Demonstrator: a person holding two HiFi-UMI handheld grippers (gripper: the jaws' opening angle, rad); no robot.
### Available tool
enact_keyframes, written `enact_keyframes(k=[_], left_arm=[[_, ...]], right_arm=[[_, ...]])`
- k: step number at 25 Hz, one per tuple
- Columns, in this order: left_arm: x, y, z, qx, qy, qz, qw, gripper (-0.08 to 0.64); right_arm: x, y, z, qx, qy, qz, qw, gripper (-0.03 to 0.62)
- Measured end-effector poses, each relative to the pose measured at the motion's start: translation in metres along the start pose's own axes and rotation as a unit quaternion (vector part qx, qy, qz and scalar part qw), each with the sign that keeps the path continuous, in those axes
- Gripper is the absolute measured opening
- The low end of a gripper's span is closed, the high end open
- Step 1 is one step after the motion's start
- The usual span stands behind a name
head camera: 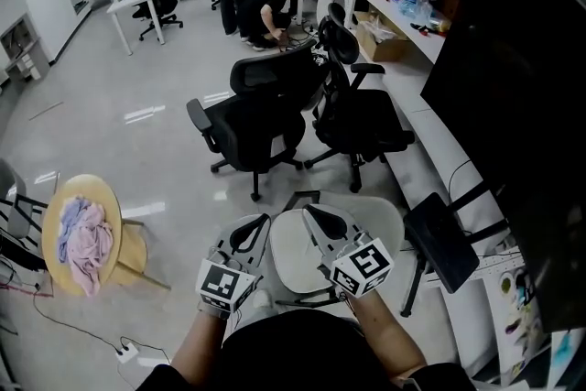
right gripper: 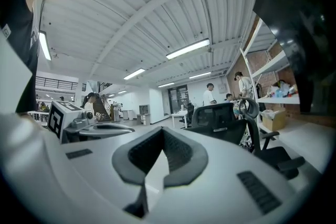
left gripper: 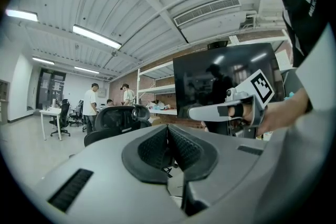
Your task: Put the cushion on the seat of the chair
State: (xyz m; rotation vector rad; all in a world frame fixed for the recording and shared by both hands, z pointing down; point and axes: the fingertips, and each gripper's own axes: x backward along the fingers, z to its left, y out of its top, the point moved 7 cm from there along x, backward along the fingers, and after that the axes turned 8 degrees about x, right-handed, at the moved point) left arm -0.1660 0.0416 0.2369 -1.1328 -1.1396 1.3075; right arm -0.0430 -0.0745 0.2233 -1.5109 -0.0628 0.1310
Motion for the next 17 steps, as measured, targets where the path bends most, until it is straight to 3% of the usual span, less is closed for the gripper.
enact_keyframes(k=[8, 17], left_arm=[[0.005, 0.005, -0.008, 0.02, -0.01, -0.023, 0.9995, 0.012], [0.01, 0.007, -0.023, -0.029, -0.024, -0.009, 0.9992, 0.011]], right_arm=[[0.01, -0.002, -0.002, 0.001, -0.011, 0.002, 1.0, 0.009], [0.014, -0.002, 0.004, 0.002, -0.013, 0.003, 1.0, 0.009]])
